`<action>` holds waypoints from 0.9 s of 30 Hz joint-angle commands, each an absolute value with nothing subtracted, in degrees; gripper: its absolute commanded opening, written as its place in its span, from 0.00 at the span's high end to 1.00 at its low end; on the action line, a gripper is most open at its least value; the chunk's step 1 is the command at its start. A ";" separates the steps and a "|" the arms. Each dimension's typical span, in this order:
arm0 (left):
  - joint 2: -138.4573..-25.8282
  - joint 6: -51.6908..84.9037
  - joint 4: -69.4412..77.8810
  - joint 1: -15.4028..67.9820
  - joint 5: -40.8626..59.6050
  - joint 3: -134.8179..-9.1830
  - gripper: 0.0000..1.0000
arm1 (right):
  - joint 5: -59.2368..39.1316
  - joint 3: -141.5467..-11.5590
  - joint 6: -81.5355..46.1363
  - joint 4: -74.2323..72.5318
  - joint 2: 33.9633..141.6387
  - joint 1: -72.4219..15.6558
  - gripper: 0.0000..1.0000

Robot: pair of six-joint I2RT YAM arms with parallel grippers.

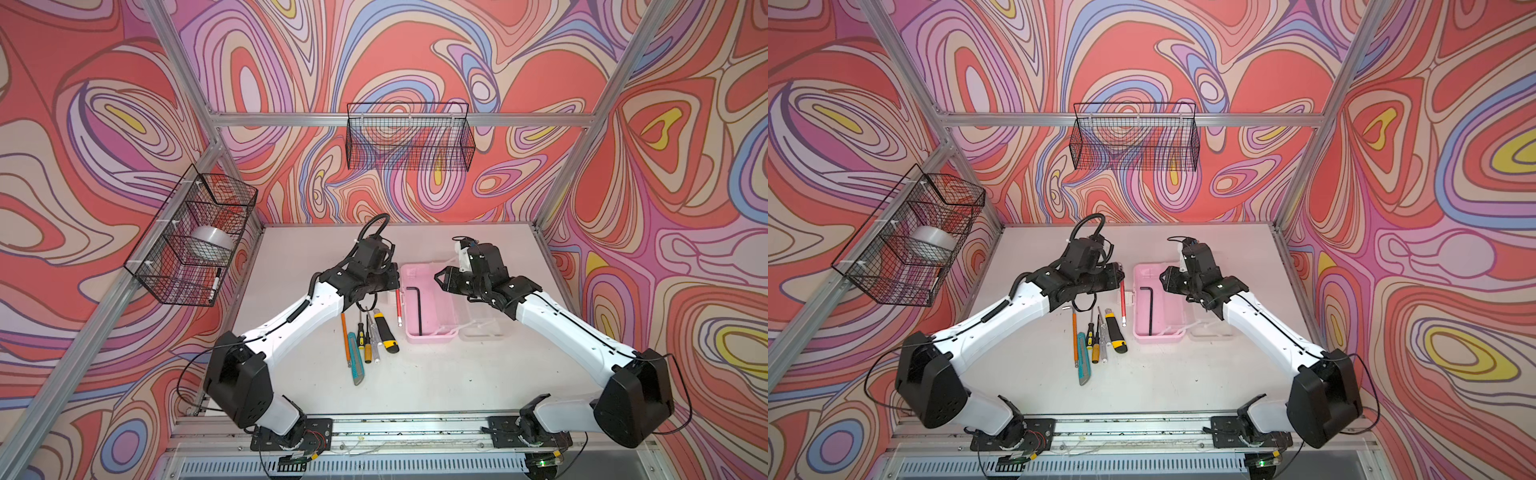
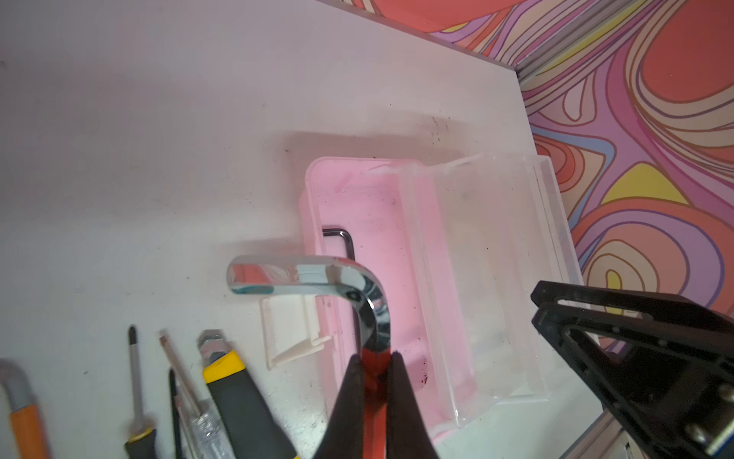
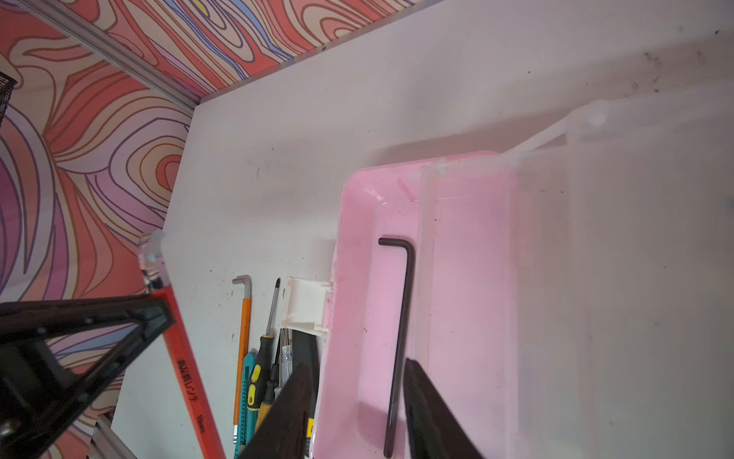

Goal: Pack the tool kit
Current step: 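Lift the red-handled hex key and carry it into the pink box with the left gripper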

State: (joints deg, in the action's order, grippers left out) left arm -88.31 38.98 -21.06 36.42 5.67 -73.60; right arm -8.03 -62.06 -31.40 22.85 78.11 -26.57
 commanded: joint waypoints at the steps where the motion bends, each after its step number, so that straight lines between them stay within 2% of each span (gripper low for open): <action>1: -91.91 41.59 -15.75 38.11 9.09 -76.72 1.00 | -6.86 -60.35 -31.47 23.98 76.83 -26.15 0.60; 15: -109.73 42.44 -14.49 39.78 9.61 -87.25 1.00 | -6.64 -57.60 -31.71 23.11 75.74 -24.79 0.59; 27: -120.23 43.24 -15.50 39.86 11.28 -91.84 1.00 | -6.77 -57.48 -31.77 22.30 76.46 -24.26 0.60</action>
